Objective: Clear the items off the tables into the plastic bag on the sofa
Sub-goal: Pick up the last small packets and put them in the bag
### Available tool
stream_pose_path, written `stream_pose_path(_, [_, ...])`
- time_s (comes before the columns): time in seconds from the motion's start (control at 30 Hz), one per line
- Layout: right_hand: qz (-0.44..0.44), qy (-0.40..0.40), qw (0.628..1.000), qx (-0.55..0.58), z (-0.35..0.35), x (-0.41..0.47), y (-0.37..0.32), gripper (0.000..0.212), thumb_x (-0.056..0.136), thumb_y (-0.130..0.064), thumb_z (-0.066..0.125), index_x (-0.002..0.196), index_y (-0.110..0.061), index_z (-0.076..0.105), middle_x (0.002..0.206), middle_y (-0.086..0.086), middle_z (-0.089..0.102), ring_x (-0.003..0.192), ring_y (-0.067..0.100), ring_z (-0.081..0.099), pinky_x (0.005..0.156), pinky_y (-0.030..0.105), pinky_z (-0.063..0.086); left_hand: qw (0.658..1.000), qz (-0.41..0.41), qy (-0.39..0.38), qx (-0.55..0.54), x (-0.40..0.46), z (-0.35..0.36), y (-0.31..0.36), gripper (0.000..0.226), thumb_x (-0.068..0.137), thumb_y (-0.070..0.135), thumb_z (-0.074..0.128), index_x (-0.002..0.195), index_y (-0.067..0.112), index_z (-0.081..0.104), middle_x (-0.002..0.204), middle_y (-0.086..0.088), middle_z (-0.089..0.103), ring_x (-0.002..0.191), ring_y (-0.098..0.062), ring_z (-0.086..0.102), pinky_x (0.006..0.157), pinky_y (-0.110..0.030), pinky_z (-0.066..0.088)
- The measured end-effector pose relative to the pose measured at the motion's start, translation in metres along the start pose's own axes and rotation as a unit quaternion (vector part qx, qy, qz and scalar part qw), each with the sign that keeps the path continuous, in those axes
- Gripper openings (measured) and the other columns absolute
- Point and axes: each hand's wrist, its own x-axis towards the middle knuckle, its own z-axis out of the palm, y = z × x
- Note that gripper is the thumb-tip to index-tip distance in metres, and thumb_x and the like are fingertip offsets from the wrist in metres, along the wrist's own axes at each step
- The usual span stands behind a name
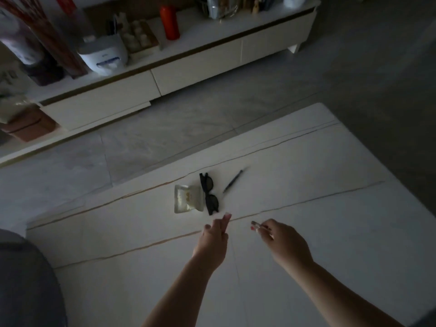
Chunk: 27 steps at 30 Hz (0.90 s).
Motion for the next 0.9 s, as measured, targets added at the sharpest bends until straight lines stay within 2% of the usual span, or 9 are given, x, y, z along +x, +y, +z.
stream_pose_path(0.1, [0.053,0.035,0.998,0.03,-0.037,-0.042,0.015,0.032,0.096,-0.045,0.042,0.109,-0.02,0.056,0.1,0.002,0.07,0.098,0.024,0.064,0.069,0.029,0.043,0.999,0.01,-0.024,0.037,-0.034,0.009,0.039,0.04,0.098,0.019,0.038,0.138,0.017,0.036,0.125,-0.018,0.048,0.113,-0.036,0.052,0.095,-0.04,0.043])
stream_pose_path(0.2, [0.107,0.067,0.99,0.058,-0.075,-0.089,0.034,0.033,0.095,-0.049,0.041,0.103,-0.019,0.054,0.095,0.001,0.071,0.094,0.024,0.066,0.071,0.031,0.047,0.998,0.02,-0.051,0.028,-0.066,0.022,0.08,0.034,0.095,0.017,0.044,0.128,0.011,0.044,0.121,-0.018,0.054,0.109,-0.036,0.054,0.088,-0.038,0.043])
stream_pose_path(0.27, [0.127,0.092,0.986,0.059,-0.096,-0.118,0.051,0.034,0.095,-0.049,0.04,0.101,-0.019,0.053,0.091,0.0,0.071,0.089,0.022,0.066,0.065,0.03,0.044,0.995,0.042,-0.086,-0.005,-0.087,0.031,0.109,0.027,0.097,0.026,0.043,0.119,0.012,0.051,0.116,-0.015,0.061,0.104,-0.032,0.058,0.079,-0.033,0.042])
stream_pose_path(0.33, [0.155,0.121,0.978,0.077,-0.115,-0.15,0.069,0.033,0.095,-0.048,0.042,0.099,-0.018,0.054,0.09,-0.001,0.07,0.087,0.019,0.066,0.061,0.026,0.038,0.987,0.054,-0.132,-0.073,-0.111,0.039,0.138,0.035,0.097,0.046,0.042,0.104,0.016,0.059,0.11,-0.006,0.064,0.102,-0.027,0.06,0.079,-0.029,0.04])
stream_pose_path(0.47, [0.235,0.16,0.951,0.12,-0.147,-0.216,0.107,0.027,0.095,-0.038,0.047,0.104,-0.014,0.057,0.096,0.004,0.071,0.09,0.021,0.066,0.063,0.024,0.037,0.973,0.069,-0.204,-0.087,-0.146,0.069,0.196,0.042,0.088,0.062,0.047,0.072,0.024,0.056,0.079,0.006,0.059,0.065,-0.008,0.051,0.061,-0.021,0.04])
stream_pose_path(0.57, [0.303,0.195,0.922,0.142,-0.165,-0.272,0.135,0.022,0.093,-0.028,0.051,0.11,-0.016,0.058,0.103,0.005,0.069,0.095,0.024,0.064,0.068,0.027,0.041,0.972,0.109,-0.209,0.022,-0.175,0.108,0.236,0.045,0.09,0.056,0.049,0.084,0.014,0.062,0.069,0.006,0.057,0.055,-0.007,0.05,0.053,-0.018,0.041])
stream_pose_path(0.67, [0.34,0.232,0.894,0.176,-0.174,-0.329,0.165,0.026,0.09,-0.03,0.053,0.112,-0.018,0.06,0.103,0.004,0.071,0.095,0.024,0.066,0.074,0.028,0.045,0.948,0.21,-0.24,0.011,-0.219,0.145,0.264,0.037,0.093,0.046,0.051,0.089,0.011,0.061,0.076,0.005,0.06,0.056,-0.01,0.05,0.053,-0.02,0.041])
stream_pose_path(0.77, [0.382,0.271,0.856,0.22,-0.171,-0.387,0.2,0.043,0.08,-0.042,0.045,0.108,-0.015,0.062,0.1,0.008,0.072,0.093,0.029,0.067,0.078,0.034,0.049,0.926,0.247,-0.284,-0.007,-0.269,0.188,0.284,0.017,0.093,0.033,0.058,0.098,0.017,0.06,0.077,0.0,0.059,0.055,-0.009,0.05,0.05,-0.02,0.042])
stream_pose_path(0.9, [0.44,0.312,0.807,0.241,-0.162,-0.463,0.245,0.019,0.091,-0.023,0.056,0.105,-0.011,0.062,0.094,0.013,0.07,0.09,0.032,0.066,0.074,0.033,0.046,0.9,0.284,-0.332,-0.009,-0.334,0.257,0.298,0.01,0.088,0.029,0.066,0.086,0.021,0.061,0.062,0.001,0.054,0.044,-0.008,0.046,0.037,-0.016,0.037])
